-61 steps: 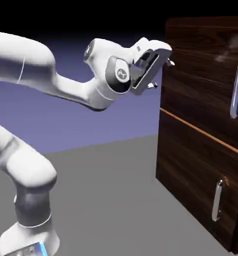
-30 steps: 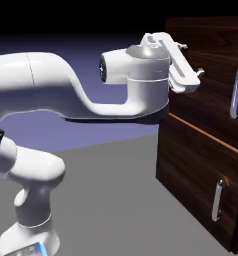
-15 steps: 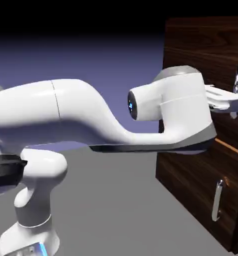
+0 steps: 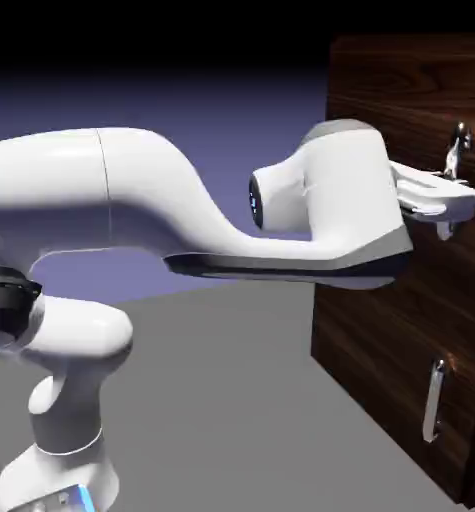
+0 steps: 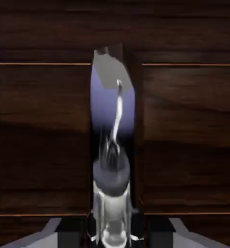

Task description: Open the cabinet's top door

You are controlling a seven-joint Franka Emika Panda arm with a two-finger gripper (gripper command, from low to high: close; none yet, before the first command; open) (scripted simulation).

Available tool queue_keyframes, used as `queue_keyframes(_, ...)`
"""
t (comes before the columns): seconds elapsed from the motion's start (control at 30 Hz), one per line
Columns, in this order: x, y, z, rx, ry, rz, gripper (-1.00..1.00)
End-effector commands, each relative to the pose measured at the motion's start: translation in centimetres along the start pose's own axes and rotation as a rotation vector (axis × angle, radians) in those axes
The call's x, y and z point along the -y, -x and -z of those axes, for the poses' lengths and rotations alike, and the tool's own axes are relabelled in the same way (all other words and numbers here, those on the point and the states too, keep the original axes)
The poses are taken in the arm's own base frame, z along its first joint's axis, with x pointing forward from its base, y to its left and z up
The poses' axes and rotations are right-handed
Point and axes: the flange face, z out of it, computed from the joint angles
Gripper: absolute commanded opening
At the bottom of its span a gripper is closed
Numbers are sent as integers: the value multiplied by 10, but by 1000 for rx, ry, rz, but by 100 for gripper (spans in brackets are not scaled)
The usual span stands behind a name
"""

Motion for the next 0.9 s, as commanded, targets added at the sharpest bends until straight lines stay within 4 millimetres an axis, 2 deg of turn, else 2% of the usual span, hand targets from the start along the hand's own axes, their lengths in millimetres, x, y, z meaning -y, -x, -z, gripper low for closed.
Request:
queue_keyframes(0.0,-1,-2,6,8,-9,1,-100)
queue_keyframes(0.43,-25,-25,80,132,-133,1,-100)
queue_keyframes(0.87,-60,-60,152,267,-267,1,-100)
